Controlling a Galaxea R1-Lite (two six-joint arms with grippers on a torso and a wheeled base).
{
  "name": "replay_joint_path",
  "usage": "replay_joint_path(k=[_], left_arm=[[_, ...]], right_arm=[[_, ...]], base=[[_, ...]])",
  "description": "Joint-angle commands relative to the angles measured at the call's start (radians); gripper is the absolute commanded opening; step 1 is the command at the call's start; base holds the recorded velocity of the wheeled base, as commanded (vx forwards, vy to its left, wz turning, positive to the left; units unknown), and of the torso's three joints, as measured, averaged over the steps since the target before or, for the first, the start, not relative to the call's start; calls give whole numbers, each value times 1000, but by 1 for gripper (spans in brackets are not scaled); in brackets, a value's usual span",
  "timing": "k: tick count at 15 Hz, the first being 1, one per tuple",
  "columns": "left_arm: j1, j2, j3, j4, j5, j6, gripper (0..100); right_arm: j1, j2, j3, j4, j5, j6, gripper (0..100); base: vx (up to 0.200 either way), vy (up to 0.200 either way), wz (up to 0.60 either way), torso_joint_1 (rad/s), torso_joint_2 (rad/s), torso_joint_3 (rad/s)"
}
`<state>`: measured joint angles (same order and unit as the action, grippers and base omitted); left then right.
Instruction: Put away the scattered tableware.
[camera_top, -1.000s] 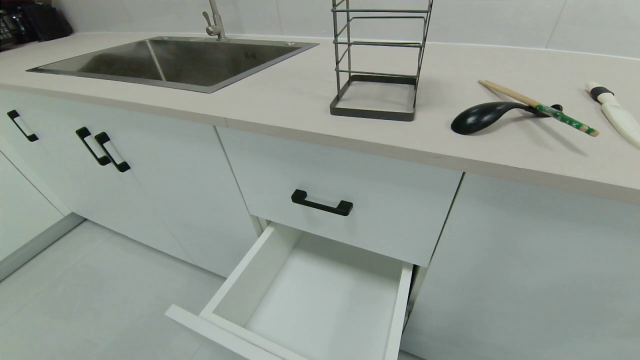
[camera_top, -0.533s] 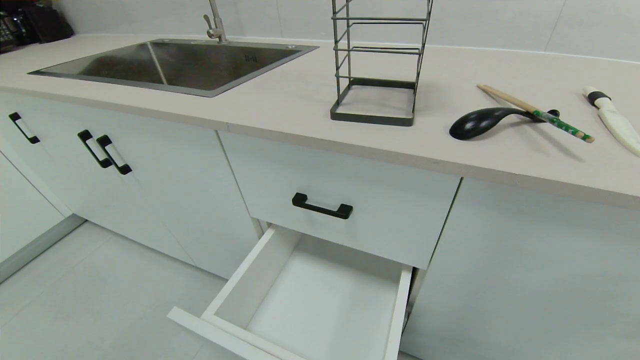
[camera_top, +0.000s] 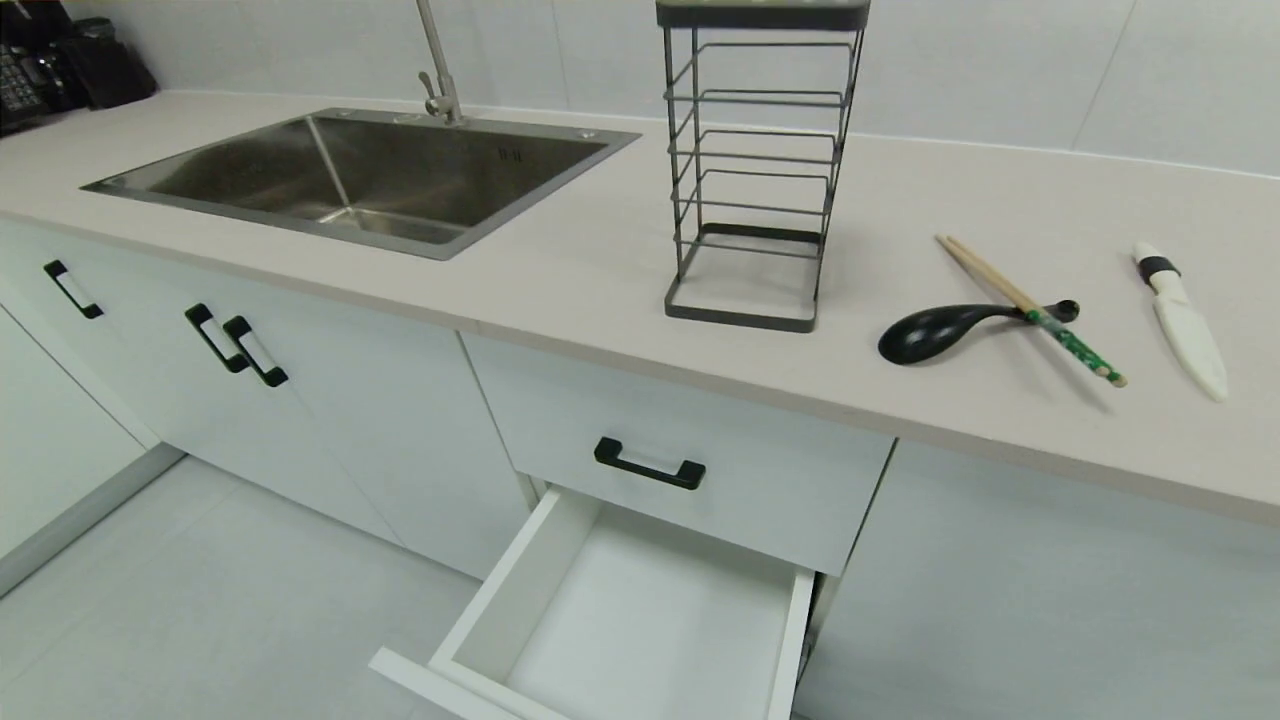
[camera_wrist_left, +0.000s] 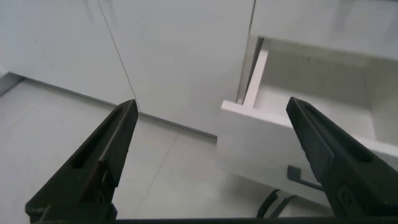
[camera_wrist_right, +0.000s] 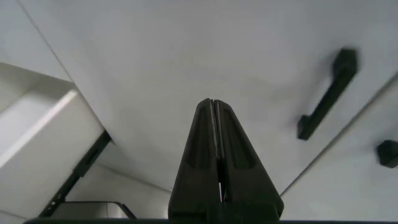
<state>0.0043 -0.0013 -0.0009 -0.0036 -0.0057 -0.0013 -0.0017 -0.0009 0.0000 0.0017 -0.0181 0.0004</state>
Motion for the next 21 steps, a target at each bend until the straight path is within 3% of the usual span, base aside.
replay_joint_path(k=[1, 6, 21], left_arm=[[0, 1, 1, -1, 0, 0, 100], [0, 1, 1, 1, 0, 0, 100], [0, 1, 1, -1, 0, 0, 100]], right_arm=[[0, 1, 0, 0, 0, 1, 0], [0, 1, 0, 0, 0, 0, 0], [0, 1, 0, 0, 3, 0, 0]], base=[[0, 0, 0, 237, -530, -212], [0, 0, 0, 149, -484, -218], [0, 0, 0, 310, -520, -253]])
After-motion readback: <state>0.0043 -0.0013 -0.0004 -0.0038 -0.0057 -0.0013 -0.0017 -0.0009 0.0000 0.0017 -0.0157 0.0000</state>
